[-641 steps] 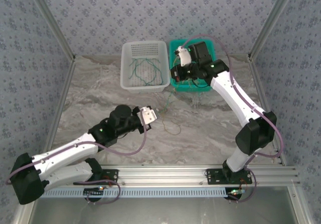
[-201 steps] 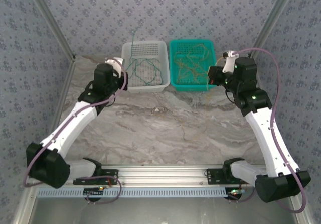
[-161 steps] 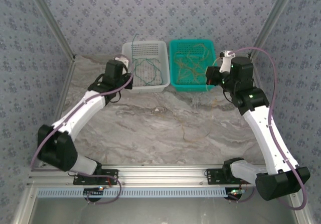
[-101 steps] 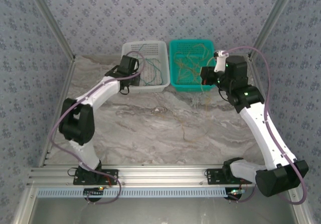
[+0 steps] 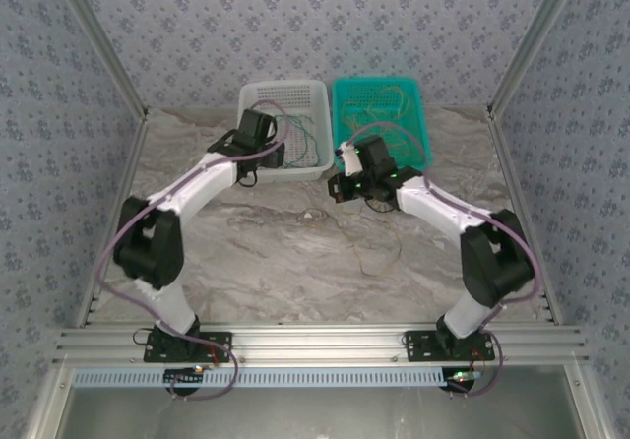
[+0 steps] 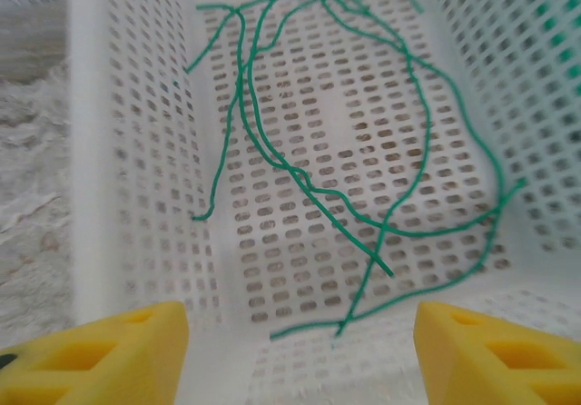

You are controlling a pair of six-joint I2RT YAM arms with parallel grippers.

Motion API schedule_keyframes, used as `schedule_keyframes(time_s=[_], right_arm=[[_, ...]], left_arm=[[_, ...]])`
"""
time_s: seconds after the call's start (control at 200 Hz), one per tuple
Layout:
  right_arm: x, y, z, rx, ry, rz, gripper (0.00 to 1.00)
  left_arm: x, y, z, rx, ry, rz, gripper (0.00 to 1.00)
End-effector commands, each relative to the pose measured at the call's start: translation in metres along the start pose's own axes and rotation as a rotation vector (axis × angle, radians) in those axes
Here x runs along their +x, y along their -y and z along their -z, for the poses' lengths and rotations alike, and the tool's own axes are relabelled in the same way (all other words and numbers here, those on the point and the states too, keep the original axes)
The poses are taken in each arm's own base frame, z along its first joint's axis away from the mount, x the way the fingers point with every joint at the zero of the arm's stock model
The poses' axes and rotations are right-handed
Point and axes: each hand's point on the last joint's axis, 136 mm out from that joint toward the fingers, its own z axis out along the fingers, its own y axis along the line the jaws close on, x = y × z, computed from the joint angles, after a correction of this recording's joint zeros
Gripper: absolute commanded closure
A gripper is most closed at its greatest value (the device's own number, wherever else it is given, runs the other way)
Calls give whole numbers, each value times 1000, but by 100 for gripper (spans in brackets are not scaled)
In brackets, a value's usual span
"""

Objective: Untangle the cables

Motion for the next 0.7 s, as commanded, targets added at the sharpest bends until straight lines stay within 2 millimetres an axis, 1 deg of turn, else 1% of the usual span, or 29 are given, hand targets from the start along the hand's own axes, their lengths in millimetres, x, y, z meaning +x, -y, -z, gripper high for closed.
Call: schedule_keyframes(time_s=[0.0, 0.085, 0.155, 0.23, 0.28, 0.315, 0.335, 0.36, 0.39, 0.435, 0.475, 0.48, 0.485, 0.51, 0.605, 0.665, 0.695], right_arm=[[7, -14, -27, -62, -38, 18, 100], [35, -16, -48, -60, -129, 23, 100], [49, -11, -58, 14, -158, 75, 100], [61, 6, -65, 133, -185, 102, 96], [69, 11, -67, 155, -212, 113, 93], [75, 12, -70, 155, -234, 125, 88], [78, 13, -71, 162, -243, 128, 83], [82, 16, -71, 176, -258, 131, 75], [86, 17, -72, 188, -268, 139, 62], [85, 15, -70, 199, -265, 159, 45], [85, 14, -68, 220, -263, 177, 36], [77, 11, -67, 218, -246, 182, 35], [74, 9, -67, 219, -239, 186, 34], [68, 6, -64, 228, -225, 198, 31], [57, 2, -51, 293, -197, 236, 24], [53, 6, -41, 363, -192, 252, 16], [50, 10, -36, 408, -187, 216, 15]], left_arm=[[-35, -6, 64, 45, 206, 79, 33], [-19, -13, 84, 43, 237, 100, 33], [-2, -21, 93, 20, 240, 109, 33], [15, -31, 100, -7, 248, 128, 33], [26, -35, 101, -15, 246, 141, 33], [34, -37, 100, -17, 239, 141, 32], [38, -37, 99, -17, 233, 139, 32], [42, -38, 98, -19, 222, 137, 32], [48, -39, 95, -25, 202, 132, 32], [55, -39, 91, -32, 177, 123, 32], [59, -39, 88, -38, 160, 118, 32], [59, -39, 88, -38, 159, 117, 32], [59, -40, 88, -39, 158, 117, 32], [61, -39, 86, -40, 152, 114, 32], [63, -39, 84, -42, 151, 110, 32], [61, -40, 84, -47, 160, 109, 32], [60, -40, 84, -47, 161, 107, 32]])
